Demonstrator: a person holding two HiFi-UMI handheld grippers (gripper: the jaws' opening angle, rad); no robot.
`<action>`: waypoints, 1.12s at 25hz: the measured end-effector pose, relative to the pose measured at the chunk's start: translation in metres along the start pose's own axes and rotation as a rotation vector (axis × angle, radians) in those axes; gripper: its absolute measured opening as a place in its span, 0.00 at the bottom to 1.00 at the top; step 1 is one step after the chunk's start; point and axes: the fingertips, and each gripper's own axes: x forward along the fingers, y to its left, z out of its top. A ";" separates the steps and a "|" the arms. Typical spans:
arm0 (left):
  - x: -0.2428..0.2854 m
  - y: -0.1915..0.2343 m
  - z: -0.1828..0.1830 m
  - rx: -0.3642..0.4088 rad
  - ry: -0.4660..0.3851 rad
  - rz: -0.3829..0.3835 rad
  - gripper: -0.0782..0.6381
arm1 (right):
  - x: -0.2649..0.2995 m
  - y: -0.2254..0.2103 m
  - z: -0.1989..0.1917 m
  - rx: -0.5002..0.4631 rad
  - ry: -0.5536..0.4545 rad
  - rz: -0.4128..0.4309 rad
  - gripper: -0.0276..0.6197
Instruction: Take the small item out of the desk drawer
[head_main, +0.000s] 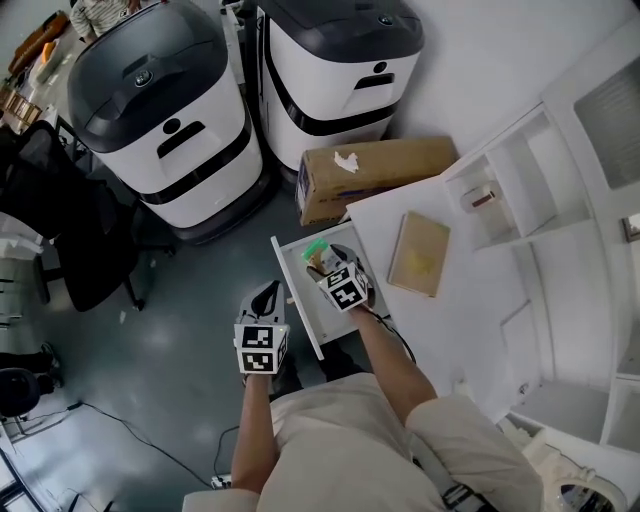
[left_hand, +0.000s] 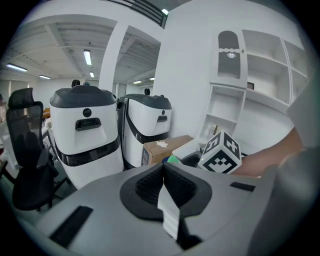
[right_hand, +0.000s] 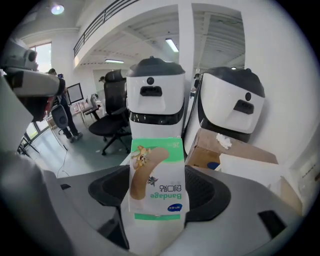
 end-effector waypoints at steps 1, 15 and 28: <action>-0.001 0.000 0.001 -0.012 -0.005 -0.002 0.13 | -0.006 0.000 0.003 0.015 -0.025 -0.002 0.59; -0.011 0.015 0.010 -0.058 -0.026 0.018 0.13 | -0.073 0.008 0.030 0.157 -0.249 -0.021 0.59; -0.011 0.024 0.017 -0.091 -0.035 0.012 0.13 | -0.091 0.005 0.041 0.235 -0.315 -0.040 0.59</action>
